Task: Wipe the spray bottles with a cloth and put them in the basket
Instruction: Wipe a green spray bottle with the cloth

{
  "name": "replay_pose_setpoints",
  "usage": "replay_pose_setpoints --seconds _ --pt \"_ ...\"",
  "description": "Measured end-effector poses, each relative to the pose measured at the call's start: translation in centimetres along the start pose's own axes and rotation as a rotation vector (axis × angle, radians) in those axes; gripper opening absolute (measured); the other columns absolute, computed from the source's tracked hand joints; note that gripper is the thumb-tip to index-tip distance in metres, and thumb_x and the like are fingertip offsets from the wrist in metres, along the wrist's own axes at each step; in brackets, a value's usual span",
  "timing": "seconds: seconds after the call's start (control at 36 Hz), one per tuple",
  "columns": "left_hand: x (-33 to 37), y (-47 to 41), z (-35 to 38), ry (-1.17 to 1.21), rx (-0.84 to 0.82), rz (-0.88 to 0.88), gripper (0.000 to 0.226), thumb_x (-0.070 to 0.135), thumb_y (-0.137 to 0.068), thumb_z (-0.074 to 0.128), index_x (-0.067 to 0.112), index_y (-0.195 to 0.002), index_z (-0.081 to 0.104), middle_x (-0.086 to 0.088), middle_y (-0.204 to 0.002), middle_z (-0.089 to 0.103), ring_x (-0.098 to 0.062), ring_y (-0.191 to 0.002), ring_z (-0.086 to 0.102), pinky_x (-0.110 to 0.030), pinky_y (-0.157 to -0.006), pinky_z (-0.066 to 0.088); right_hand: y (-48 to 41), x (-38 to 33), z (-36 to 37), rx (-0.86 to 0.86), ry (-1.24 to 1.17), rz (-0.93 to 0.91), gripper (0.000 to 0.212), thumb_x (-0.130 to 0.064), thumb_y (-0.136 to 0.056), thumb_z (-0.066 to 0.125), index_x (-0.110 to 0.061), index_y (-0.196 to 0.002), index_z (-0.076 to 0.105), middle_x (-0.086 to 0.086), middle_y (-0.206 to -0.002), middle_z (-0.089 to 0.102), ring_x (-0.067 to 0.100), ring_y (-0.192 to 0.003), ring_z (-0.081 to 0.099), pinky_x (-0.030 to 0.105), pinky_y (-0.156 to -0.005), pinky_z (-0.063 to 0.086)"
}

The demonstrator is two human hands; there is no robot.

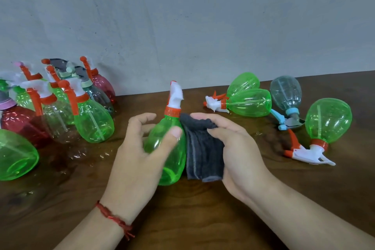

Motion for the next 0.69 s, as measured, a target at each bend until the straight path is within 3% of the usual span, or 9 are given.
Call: replay_pose_setpoints --seconds 0.06,0.14,0.25,0.36,0.44,0.53,0.61,0.69 --pt "0.3 0.3 0.3 -0.002 -0.017 0.016 0.067 0.061 -0.077 0.085 0.045 -0.133 0.052 0.022 -0.115 0.072 0.002 -0.103 0.071 -0.026 -0.085 0.054 0.2 -0.1 0.1 -0.01 0.0 -0.005 0.044 0.005 -0.103 0.039 -0.01 -0.116 0.078 0.008 -0.111 0.08 0.025 -0.104 0.077 0.039 -0.096 0.062" --pt "0.1 0.2 0.3 0.135 -0.008 -0.001 0.071 0.058 -0.076 0.09 0.039 -0.133 0.053 0.014 -0.116 0.075 -0.007 -0.102 0.075 -0.036 -0.085 0.061 0.1 -0.4 -0.2 0.025 -0.007 -0.021 0.045 0.003 -0.105 0.04 -0.015 -0.114 0.08 0.006 -0.111 0.08 0.023 -0.104 0.077 0.042 -0.097 0.06" --pt "-0.3 -0.1 0.4 0.416 -0.026 -0.015 0.06 0.05 -0.077 0.086 0.023 -0.124 0.061 -0.004 -0.12 0.075 -0.027 -0.107 0.075 -0.049 -0.087 0.061 0.1 -0.4 0.0 0.027 0.012 -0.04 0.045 0.007 -0.103 0.04 -0.012 -0.112 0.08 0.006 -0.109 0.081 0.024 -0.102 0.078 0.039 -0.094 0.061" --pt "-0.2 -0.1 0.7 0.468 -0.059 -0.013 0.046 0.045 -0.085 0.083 0.02 -0.121 0.07 -0.005 -0.123 0.074 -0.032 -0.115 0.072 -0.053 -0.096 0.059 0.6 0.2 0.7 -0.028 0.0 -0.047 0.043 0.011 -0.101 0.04 -0.005 -0.115 0.077 0.011 -0.111 0.08 0.028 -0.104 0.077 0.039 -0.093 0.062" --pt "-0.2 -0.2 0.5 0.412 -0.056 -0.024 0.027 0.034 -0.094 0.08 0.021 -0.117 0.077 -0.003 -0.12 0.077 -0.027 -0.116 0.072 -0.045 -0.1 0.056 0.7 0.2 0.7 -0.038 0.021 -0.061 0.045 0.012 -0.101 0.04 -0.007 -0.114 0.078 0.008 -0.111 0.08 0.023 -0.106 0.077 0.035 -0.097 0.061" --pt "-0.4 -0.2 0.2 0.349 -0.034 -0.045 0.021 0.032 -0.097 0.071 0.026 -0.115 0.08 0.001 -0.118 0.079 -0.02 -0.117 0.072 -0.039 -0.102 0.054 0.9 0.2 0.7 -0.033 0.091 -0.073 0.048 0.011 -0.101 0.04 -0.012 -0.112 0.08 0.003 -0.112 0.08 0.019 -0.108 0.075 0.041 -0.105 0.056" --pt "-0.1 -0.2 0.1 0.241 0.006 -0.04 0.026 0.031 -0.104 0.064 0.038 -0.127 0.074 0.021 -0.118 0.076 0.002 -0.113 0.07 -0.014 -0.089 0.054 1.1 0.1 0.8 -0.014 0.137 -0.087 0.048 0.01 -0.101 0.041 -0.015 -0.111 0.081 -0.001 -0.112 0.08 0.017 -0.111 0.074 0.048 -0.112 0.051" --pt "0.8 0.3 0.2 0.077 -0.036 0.045 0.039 0.05 -0.103 0.061 0.055 -0.142 0.057 0.033 -0.124 0.068 0.012 -0.118 0.063 -0.012 -0.092 0.049 1.2 0.1 0.9 -0.017 0.143 -0.09 0.046 0.008 -0.102 0.042 -0.015 -0.112 0.081 -0.002 -0.113 0.08 0.016 -0.113 0.073 0.047 -0.113 0.05"
Point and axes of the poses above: each hand's wrist, its own y-axis away from the middle knuckle, its own z-axis out of the palm, x = y × z, the point moved 4 cm from there along -y, towards the middle knuckle
